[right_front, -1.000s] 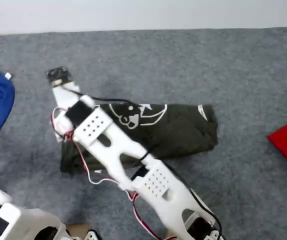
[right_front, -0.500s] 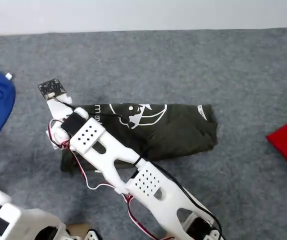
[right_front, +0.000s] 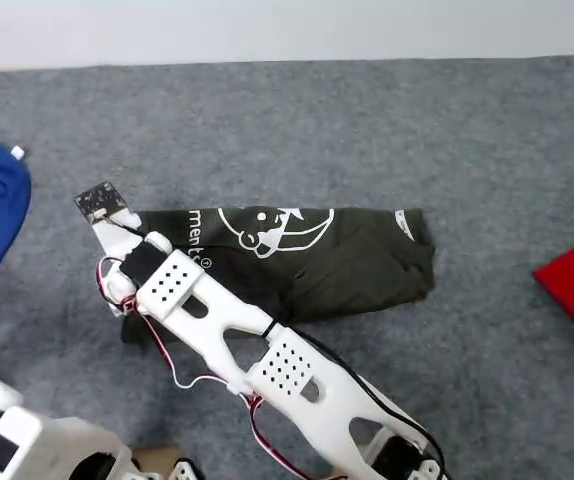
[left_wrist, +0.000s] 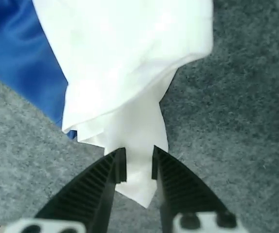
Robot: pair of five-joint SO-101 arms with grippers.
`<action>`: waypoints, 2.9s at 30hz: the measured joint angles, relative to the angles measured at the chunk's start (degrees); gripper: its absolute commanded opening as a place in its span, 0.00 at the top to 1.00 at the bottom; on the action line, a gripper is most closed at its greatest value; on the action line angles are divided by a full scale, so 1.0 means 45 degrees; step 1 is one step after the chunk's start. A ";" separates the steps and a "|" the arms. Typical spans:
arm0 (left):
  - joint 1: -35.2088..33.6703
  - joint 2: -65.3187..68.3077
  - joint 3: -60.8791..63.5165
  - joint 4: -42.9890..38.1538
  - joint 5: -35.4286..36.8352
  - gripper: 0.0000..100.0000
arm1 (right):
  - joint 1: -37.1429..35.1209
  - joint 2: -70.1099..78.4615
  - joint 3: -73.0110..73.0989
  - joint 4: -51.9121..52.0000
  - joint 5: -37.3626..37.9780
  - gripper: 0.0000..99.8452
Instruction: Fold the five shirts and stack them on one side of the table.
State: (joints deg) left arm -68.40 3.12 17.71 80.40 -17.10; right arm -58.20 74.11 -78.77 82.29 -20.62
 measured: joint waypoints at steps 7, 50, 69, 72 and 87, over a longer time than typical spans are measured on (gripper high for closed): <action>0.0000 0.0000 0.0000 0.0000 0.0000 0.90 | 0.0039 0.0039 -0.0215 0.0000 0.0020 0.90; -0.0430 0.0000 0.0000 -0.0156 0.0000 0.90 | 0.1504 -0.2286 -0.0195 0.3399 0.1328 0.99; 0.0899 0.0000 0.0000 -0.0176 0.0371 0.90 | 0.5939 -0.4454 -0.0117 0.4024 0.4122 0.99; 0.1133 0.0000 0.0000 -0.0176 0.0449 0.90 | 0.6193 -0.5001 0.0860 0.4024 0.4200 0.99; 0.1661 0.0000 0.0000 -0.0176 0.1035 0.90 | 0.6759 -1.0256 0.8322 0.4024 0.4200 0.99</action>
State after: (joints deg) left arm -60.92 3.12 17.71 79.60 -12.44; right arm -27.78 27.96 -41.32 100.40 -1.71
